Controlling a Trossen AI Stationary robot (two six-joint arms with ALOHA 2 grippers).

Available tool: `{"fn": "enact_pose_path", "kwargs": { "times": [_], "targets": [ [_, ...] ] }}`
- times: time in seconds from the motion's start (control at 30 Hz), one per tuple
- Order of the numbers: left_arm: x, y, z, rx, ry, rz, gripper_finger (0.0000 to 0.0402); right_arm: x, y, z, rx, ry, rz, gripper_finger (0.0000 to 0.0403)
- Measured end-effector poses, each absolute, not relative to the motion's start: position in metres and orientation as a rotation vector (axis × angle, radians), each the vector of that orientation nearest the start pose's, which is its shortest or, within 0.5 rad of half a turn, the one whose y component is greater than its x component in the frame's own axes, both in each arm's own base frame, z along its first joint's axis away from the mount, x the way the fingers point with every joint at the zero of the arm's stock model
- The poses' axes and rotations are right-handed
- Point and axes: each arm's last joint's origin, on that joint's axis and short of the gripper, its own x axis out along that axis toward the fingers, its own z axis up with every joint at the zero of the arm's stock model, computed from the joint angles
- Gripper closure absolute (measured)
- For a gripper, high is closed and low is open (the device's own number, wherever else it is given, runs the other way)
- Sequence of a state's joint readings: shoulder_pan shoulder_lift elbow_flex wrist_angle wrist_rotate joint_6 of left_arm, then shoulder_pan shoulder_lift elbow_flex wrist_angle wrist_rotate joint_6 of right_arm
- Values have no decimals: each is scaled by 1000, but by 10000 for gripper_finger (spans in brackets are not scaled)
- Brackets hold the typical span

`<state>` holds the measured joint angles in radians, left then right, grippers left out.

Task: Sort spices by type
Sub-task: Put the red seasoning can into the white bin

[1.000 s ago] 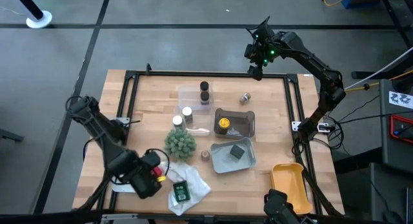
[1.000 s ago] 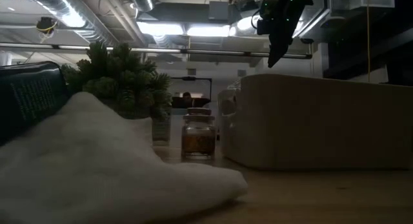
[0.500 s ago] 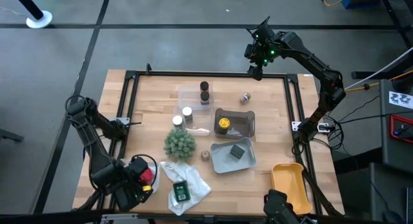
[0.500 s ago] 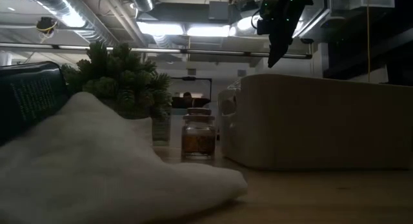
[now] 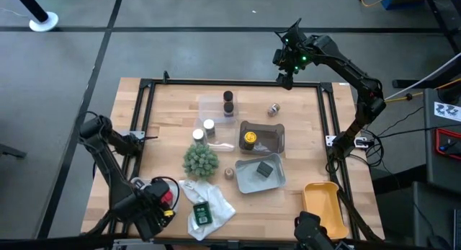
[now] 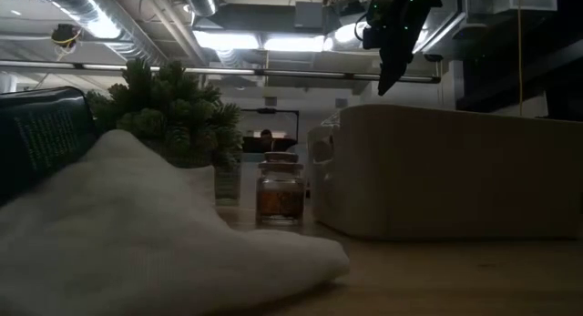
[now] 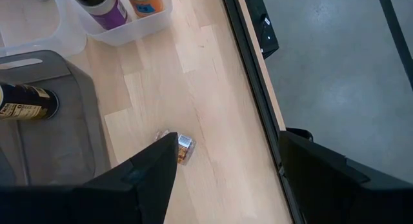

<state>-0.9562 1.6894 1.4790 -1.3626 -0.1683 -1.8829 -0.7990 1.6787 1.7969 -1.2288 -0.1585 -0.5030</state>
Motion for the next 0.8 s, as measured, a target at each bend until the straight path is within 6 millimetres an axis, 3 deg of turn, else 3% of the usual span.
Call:
{"fn": "enact_pose_path", "kwargs": {
  "times": [0.5,0.8],
  "targets": [
    [191,-262,235,-531,1313,813,190,232,-231,368,73,1098,-301,136],
    [194,-267,225,-510,1326,801,165,232,-231,368,73,1098,-301,136]
  ]
}}
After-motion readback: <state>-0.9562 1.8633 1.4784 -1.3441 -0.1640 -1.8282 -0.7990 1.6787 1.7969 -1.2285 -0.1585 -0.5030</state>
